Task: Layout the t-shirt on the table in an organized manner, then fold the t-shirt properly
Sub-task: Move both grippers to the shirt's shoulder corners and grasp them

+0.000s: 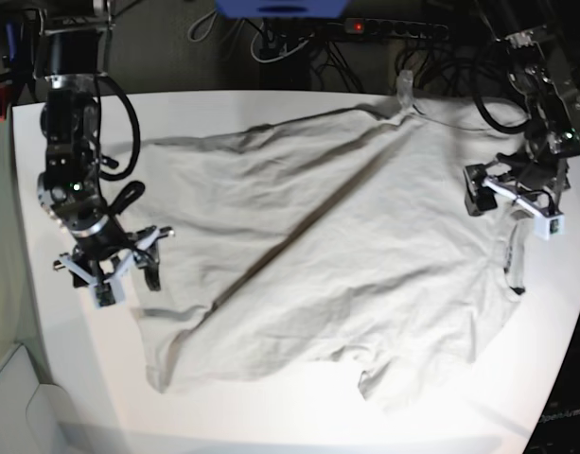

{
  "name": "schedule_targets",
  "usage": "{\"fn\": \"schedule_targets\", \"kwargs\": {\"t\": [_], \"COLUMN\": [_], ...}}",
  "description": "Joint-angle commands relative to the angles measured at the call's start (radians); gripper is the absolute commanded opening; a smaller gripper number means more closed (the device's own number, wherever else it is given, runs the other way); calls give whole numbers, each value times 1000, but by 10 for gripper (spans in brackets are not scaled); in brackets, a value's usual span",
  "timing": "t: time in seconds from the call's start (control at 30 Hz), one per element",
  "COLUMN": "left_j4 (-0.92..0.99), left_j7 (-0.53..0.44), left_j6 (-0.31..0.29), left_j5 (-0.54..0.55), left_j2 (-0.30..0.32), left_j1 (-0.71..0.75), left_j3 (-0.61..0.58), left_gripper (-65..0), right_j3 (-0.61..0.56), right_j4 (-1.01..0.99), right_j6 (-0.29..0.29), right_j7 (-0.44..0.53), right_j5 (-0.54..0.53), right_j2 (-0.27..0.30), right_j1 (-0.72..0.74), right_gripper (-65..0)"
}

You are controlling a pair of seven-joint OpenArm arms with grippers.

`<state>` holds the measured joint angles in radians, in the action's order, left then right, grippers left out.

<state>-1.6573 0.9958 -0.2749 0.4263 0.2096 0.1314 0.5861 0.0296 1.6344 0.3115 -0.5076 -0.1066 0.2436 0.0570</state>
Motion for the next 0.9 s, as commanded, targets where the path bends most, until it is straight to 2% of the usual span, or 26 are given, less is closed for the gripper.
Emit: {"fn": "schedule_targets", "kwargs": {"t": [0.0, 0.1, 0.3, 0.37, 0.47, 0.53, 0.73, 0.87], "left_j4": [-28, -54, -123, -142, -137, -133, -131, -62], "left_j7": [4, 36, 33, 33, 45, 45, 34, 33], "left_j6": [-1, -1, -4, -42, -117, -139, -148, -149], "left_j5": [15, 16, 16, 16, 16, 12, 7, 7], "left_j2": [9, 1, -74, -88, -88, -88, -86, -78], "left_j1": [9, 52, 155, 167, 169, 184, 215, 215], "left_j3": [22, 54, 140, 166, 199, 219, 252, 246], "left_gripper": [0, 0, 0, 0, 0, 0, 0, 0], "right_j3": [3, 3, 37, 49, 71, 72, 79, 79], "right_j4": [50, 119, 214, 220, 235, 238, 238, 238], "right_j6": [2, 2, 2, 2, 5, 5, 5, 5], "right_j7": [31, 31, 31, 31, 31, 33, 37, 37], "right_j5": [-12, -9, -11, -9, -8, -11, -9, -11], "right_j2": [9, 9, 9, -7, -11, -11, -11, -11], "right_j1": [-19, -104, -214, -227, -243, -265, -319, -337], "right_gripper": [-267, -267, -267, -267, -267, -267, -267, -267]}}
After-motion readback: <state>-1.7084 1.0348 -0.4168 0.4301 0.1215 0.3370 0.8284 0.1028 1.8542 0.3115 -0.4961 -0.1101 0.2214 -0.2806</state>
